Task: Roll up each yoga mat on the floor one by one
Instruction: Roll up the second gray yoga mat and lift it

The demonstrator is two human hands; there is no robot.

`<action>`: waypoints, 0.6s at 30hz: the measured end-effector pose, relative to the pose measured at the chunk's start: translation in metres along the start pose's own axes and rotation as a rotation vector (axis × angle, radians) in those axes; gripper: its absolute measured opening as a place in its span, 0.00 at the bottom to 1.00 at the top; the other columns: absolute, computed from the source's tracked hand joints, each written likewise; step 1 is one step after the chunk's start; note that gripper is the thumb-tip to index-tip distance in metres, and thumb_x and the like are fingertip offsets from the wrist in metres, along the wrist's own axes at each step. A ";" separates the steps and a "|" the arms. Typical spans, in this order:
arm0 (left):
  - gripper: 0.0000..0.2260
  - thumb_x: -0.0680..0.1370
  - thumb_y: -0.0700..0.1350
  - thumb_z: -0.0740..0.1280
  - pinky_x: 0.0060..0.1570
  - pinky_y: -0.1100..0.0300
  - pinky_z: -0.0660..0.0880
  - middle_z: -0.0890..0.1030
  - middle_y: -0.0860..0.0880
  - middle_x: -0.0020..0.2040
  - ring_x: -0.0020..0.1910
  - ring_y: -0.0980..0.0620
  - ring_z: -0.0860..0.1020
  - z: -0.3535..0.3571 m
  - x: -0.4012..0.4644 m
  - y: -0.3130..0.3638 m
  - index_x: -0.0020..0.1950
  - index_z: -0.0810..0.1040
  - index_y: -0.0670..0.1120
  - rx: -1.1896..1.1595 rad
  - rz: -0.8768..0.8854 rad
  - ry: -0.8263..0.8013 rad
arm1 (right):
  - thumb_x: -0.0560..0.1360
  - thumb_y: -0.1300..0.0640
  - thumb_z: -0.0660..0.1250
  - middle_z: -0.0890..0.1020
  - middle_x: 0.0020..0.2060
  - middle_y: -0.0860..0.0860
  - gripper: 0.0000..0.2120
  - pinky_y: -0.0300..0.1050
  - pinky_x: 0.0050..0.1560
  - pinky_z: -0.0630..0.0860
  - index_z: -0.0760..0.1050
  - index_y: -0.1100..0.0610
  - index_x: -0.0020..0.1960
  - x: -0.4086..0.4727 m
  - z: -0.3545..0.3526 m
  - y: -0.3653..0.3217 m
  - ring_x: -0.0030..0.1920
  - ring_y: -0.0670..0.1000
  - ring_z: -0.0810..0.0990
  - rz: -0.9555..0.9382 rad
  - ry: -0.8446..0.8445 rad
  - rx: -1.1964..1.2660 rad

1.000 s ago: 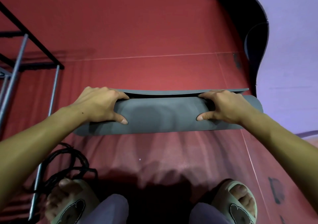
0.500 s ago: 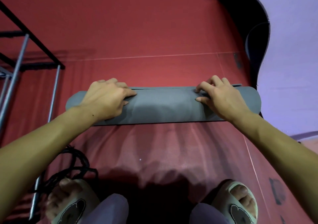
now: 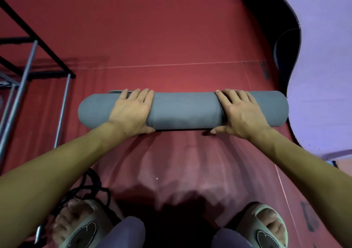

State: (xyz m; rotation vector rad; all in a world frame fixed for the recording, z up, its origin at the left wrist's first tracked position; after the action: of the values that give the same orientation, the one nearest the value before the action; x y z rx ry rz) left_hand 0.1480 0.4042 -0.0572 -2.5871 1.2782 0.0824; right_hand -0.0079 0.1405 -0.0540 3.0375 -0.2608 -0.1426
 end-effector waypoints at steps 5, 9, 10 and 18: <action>0.56 0.54 0.72 0.79 0.63 0.43 0.73 0.77 0.47 0.66 0.63 0.43 0.77 0.000 0.010 -0.005 0.74 0.66 0.44 -0.037 0.014 -0.006 | 0.54 0.27 0.80 0.72 0.72 0.55 0.64 0.62 0.70 0.68 0.62 0.56 0.80 0.009 0.004 0.000 0.68 0.61 0.72 -0.021 0.000 -0.061; 0.50 0.54 0.76 0.74 0.56 0.46 0.75 0.80 0.51 0.62 0.59 0.44 0.79 -0.004 0.014 -0.011 0.69 0.70 0.51 -0.099 0.044 -0.065 | 0.55 0.27 0.77 0.76 0.67 0.53 0.58 0.61 0.65 0.72 0.66 0.55 0.76 0.012 -0.003 0.003 0.64 0.60 0.75 -0.044 0.019 -0.010; 0.49 0.53 0.77 0.73 0.55 0.47 0.75 0.80 0.53 0.60 0.58 0.45 0.79 -0.005 0.014 -0.012 0.66 0.70 0.53 -0.114 0.050 -0.104 | 0.54 0.26 0.76 0.77 0.66 0.52 0.57 0.60 0.64 0.73 0.67 0.55 0.74 0.012 -0.005 0.004 0.62 0.59 0.76 -0.050 -0.006 0.022; 0.44 0.53 0.79 0.75 0.54 0.50 0.78 0.81 0.62 0.50 0.51 0.52 0.80 0.006 -0.019 -0.008 0.64 0.72 0.64 -0.309 0.148 -0.592 | 0.48 0.24 0.78 0.79 0.62 0.42 0.56 0.59 0.61 0.78 0.63 0.36 0.72 -0.009 -0.006 -0.003 0.65 0.52 0.77 -0.001 -0.572 0.274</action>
State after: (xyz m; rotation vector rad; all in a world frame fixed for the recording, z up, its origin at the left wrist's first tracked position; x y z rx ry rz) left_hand 0.1433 0.4251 -0.0579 -2.3998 1.2838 1.0594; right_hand -0.0157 0.1457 -0.0476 3.1839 -0.3378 -1.0617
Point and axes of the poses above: each hand's wrist, its own x-axis towards the middle knuckle, its own z-axis out of the palm, y = z × x, the point moved 5 cm from there along x, towards the middle knuckle
